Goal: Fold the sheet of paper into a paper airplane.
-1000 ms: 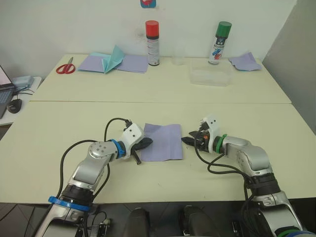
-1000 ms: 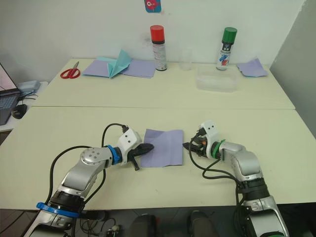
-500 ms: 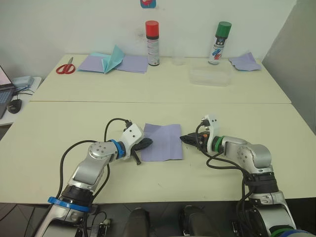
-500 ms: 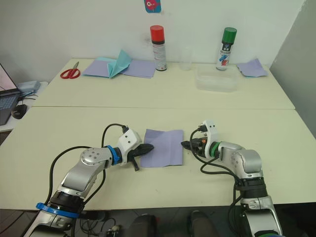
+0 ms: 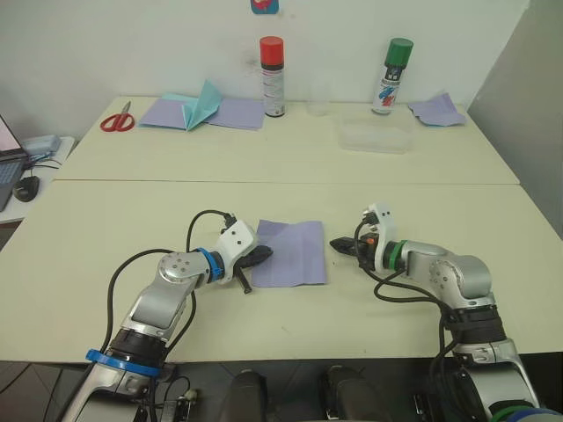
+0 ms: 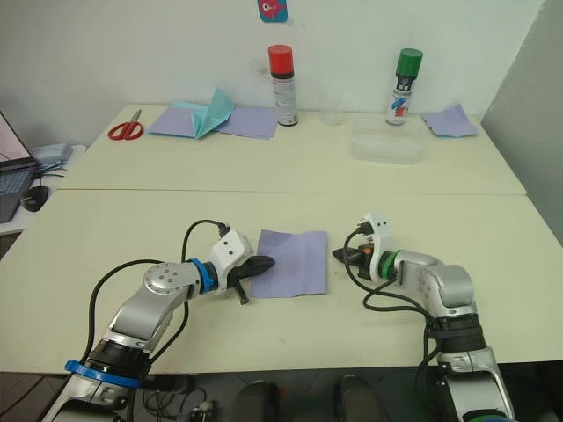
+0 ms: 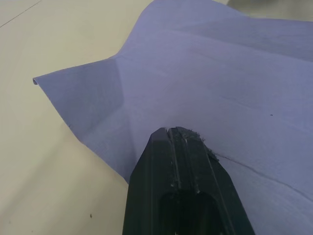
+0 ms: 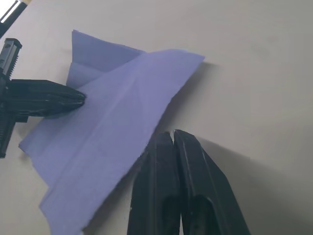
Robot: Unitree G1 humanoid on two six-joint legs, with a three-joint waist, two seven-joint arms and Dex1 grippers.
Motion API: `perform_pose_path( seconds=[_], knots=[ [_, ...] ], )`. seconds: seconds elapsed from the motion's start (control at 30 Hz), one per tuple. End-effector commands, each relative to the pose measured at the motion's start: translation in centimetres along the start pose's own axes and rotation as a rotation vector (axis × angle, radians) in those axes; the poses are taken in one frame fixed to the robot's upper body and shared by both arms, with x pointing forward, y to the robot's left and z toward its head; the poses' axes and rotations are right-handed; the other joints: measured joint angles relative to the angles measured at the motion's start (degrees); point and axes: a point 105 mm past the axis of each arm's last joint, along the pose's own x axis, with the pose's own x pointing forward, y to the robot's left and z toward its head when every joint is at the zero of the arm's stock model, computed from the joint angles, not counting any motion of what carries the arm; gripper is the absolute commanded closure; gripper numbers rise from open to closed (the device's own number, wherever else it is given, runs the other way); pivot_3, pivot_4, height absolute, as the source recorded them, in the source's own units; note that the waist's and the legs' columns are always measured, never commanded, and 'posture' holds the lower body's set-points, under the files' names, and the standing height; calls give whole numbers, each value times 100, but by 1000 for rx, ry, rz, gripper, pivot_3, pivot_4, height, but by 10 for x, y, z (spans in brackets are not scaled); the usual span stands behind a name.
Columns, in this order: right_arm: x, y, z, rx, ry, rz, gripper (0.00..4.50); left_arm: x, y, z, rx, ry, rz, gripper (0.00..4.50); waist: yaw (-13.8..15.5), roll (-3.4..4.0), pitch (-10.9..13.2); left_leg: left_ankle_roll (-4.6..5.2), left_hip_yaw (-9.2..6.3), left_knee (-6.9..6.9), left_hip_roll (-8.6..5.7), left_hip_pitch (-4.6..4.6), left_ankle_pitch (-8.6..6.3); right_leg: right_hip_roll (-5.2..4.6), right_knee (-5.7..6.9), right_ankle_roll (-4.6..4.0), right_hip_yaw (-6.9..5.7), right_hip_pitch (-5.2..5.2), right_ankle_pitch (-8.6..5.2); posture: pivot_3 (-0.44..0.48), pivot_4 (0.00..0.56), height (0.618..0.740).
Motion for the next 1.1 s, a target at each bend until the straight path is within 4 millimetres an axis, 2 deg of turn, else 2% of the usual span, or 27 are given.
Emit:
perform_pose_path(
  seconds=[0.03,0.13,0.47,0.57,0.7,1.1],
  knots=[
    [1,4,12,-52,-31,28,4481,5,-11,-15,-18,60,-45,4500,0,0,0,0,-2,0,0,0,0,1,0,0,-2,0,0,0,150,740],
    [4,4,6,-131,-4,22,4481,5,-11,-15,-17,59,-46,4500,1,0,0,0,-3,0,-1,0,0,2,1,0,-4,0,0,0,150,740],
    [10,9,5,-43,-20,43,4481,5,-11,-15,-16,60,-43,4500,2,0,0,0,-3,0,1,-1,0,-1,0,0,-3,0,0,0,150,740],
    [10,7,10,-4,-40,38,3917,5,-10,-16,-17,60,-41,4500,2,0,0,0,-1,0,1,-1,0,-2,0,0,-1,0,0,0,150,740],
    [11,6,10,36,-35,27,2560,5,-10,-16,-17,61,-39,4500,2,1,0,0,-2,0,1,-1,0,-2,0,0,-2,0,0,0,150,740],
    [20,16,7,196,-20,72,2560,5,-11,-16,-24,56,-40,4500,2,1,0,0,-2,-1,4,-1,0,-2,0,0,-1,0,0,0,150,740]
  ],
)
